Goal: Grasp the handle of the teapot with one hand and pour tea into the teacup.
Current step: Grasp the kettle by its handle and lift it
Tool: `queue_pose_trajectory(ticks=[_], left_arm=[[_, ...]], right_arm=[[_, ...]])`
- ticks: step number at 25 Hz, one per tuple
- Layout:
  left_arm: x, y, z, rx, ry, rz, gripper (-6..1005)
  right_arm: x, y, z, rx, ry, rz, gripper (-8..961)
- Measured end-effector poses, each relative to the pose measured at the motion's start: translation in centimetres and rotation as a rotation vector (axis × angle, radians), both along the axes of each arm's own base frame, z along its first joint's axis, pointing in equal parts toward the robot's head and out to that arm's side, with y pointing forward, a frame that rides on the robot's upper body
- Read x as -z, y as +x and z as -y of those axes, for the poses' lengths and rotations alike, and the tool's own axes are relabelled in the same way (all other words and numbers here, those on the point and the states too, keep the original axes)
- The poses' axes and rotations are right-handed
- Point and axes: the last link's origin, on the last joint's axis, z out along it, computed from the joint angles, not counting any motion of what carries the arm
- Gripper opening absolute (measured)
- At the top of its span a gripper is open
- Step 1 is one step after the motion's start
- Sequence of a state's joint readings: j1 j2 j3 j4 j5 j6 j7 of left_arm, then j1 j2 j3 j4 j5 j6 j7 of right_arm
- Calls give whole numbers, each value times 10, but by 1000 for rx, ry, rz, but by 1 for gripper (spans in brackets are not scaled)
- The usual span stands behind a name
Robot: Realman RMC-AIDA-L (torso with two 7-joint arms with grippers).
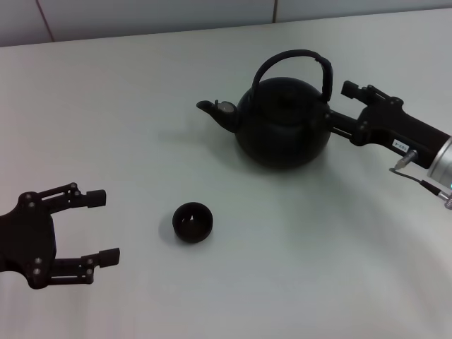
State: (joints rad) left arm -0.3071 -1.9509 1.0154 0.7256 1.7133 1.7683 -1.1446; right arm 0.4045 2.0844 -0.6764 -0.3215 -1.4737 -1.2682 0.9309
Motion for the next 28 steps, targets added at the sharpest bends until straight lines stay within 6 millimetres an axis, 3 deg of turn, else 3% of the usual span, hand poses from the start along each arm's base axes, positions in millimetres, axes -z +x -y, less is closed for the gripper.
queue_pose_trajectory(ticks=[17, 28], left_arm=[[5, 1, -3, -13, 20, -1, 868], [6, 2, -5, -12, 25, -1, 867]], right_arm=[[-1, -3, -29, 99, 64, -8, 820], [-3, -1, -34, 128, 82, -8, 822]])
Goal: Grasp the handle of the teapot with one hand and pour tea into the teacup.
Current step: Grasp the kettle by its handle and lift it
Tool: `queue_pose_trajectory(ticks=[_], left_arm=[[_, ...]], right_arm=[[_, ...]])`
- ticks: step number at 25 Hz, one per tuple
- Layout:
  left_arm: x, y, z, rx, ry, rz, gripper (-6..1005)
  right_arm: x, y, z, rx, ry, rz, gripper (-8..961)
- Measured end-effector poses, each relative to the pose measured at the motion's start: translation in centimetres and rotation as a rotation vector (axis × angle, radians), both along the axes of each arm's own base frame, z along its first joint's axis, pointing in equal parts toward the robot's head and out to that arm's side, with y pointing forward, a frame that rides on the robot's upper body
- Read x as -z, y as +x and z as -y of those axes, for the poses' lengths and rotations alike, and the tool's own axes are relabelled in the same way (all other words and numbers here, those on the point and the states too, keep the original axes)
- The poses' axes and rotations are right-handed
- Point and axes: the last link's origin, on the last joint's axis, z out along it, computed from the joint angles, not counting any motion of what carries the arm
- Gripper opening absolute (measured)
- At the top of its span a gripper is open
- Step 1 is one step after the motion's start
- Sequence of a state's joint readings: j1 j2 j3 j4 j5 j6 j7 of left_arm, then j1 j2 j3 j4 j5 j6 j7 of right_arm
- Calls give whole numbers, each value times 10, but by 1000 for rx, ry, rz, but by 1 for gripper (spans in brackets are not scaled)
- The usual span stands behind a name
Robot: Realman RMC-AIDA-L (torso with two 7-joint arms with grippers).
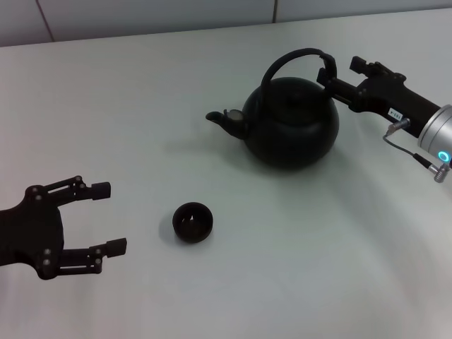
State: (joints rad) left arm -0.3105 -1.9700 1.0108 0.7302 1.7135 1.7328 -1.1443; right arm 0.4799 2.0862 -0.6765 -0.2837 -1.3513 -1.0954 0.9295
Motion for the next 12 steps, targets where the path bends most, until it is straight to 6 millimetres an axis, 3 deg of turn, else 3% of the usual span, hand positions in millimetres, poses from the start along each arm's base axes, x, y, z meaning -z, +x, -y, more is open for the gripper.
queue_pose_trajectory(ticks=[12], left_arm=[[1, 0, -1, -7, 3, -2, 867]], right_arm=[[1, -3, -4, -6, -7, 9, 819]])
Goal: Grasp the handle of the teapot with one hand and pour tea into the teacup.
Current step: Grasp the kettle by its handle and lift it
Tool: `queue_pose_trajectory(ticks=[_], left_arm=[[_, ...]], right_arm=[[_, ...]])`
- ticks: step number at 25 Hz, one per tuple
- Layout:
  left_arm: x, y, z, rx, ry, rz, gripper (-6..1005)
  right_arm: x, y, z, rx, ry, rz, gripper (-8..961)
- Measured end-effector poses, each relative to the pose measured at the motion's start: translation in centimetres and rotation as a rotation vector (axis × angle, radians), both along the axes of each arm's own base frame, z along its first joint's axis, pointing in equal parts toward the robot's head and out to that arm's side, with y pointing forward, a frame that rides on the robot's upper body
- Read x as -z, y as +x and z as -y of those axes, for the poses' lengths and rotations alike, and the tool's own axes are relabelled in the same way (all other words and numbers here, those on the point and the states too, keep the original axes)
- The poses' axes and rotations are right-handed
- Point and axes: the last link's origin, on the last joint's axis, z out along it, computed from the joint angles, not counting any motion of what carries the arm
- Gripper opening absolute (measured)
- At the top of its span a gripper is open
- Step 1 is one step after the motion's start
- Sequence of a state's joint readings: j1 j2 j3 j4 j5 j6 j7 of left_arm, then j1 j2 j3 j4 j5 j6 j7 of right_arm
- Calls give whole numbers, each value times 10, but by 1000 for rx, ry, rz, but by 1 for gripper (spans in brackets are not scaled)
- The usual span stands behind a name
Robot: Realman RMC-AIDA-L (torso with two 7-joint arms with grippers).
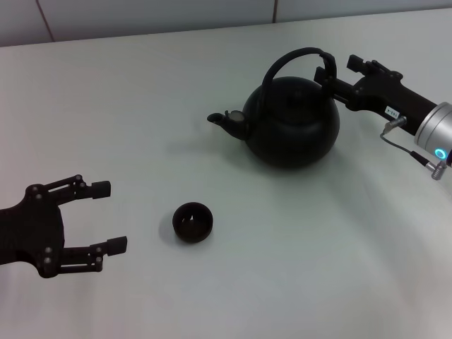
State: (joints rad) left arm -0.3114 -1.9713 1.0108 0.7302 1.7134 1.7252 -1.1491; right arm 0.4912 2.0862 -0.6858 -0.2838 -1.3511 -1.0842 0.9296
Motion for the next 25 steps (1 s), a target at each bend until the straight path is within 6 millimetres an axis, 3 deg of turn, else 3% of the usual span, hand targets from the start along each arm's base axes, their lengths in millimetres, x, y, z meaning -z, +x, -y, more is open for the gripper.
queue_pose_trajectory(ticks=[5, 10, 13, 18, 25], left_arm=[[0, 0, -1, -2, 6, -5, 867], [-1, -1, 0, -2, 9, -7, 867], [-1, -1, 0, -4, 9, -8, 867], [-3, -2, -1, -8, 19, -5, 867], [-3, -3, -1, -10, 18, -8, 867]], right_arm=[[2, -3, -2, -6, -6, 0, 820], [2, -4, -2, -15, -6, 4, 719], [2, -4, -2, -20, -3, 5, 473], [2, -5, -2, -20, -3, 4, 259], [2, -4, -2, -18, -2, 4, 170]])
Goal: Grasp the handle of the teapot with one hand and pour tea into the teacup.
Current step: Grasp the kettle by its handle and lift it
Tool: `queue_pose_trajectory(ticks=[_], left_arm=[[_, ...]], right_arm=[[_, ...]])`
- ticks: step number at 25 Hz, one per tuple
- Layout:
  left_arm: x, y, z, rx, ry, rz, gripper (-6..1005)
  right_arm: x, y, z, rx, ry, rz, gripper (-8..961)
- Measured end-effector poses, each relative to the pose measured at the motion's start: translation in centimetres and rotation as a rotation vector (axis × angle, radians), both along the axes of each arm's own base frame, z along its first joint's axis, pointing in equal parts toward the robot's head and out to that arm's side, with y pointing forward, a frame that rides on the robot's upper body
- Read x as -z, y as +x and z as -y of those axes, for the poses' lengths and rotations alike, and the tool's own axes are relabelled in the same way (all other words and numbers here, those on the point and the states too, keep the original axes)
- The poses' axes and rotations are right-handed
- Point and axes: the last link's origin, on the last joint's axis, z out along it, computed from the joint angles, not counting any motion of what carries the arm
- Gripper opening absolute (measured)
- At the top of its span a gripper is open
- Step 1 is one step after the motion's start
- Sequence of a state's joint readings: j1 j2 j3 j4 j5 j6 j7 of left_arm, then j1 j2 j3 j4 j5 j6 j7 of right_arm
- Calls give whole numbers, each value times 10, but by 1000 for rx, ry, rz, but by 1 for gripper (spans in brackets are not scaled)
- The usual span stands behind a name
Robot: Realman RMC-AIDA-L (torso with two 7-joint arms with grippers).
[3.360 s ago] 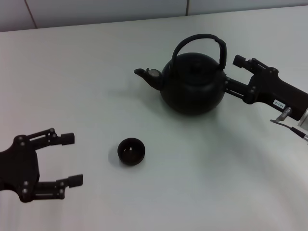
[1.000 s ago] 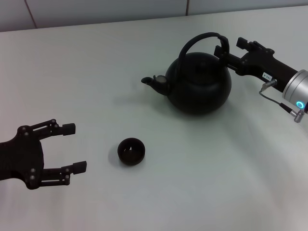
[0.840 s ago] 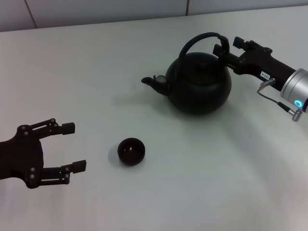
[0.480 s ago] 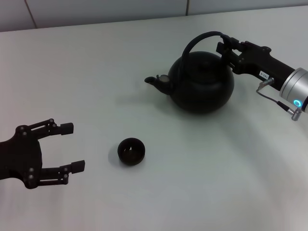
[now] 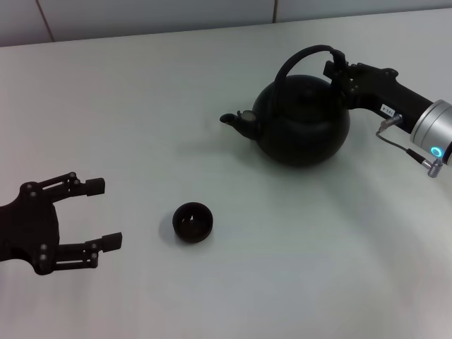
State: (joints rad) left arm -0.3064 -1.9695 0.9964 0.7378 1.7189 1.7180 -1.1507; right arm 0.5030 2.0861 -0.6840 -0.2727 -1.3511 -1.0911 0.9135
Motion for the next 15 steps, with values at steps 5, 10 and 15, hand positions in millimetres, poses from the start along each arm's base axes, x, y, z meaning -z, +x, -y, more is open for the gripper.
queue_pose_trajectory(ticks=[5, 10, 15], left_arm=[[0, -2, 1, -4, -2, -9, 867], [0, -2, 1, -2, -6, -14, 867], [0, -2, 1, -1, -7, -14, 867]], right_arm=[[-1, 1, 3, -7, -3, -2, 132], [-3, 3, 8, -36, 2, 14, 133], [-3, -1, 15, -103, 9, 37, 133]])
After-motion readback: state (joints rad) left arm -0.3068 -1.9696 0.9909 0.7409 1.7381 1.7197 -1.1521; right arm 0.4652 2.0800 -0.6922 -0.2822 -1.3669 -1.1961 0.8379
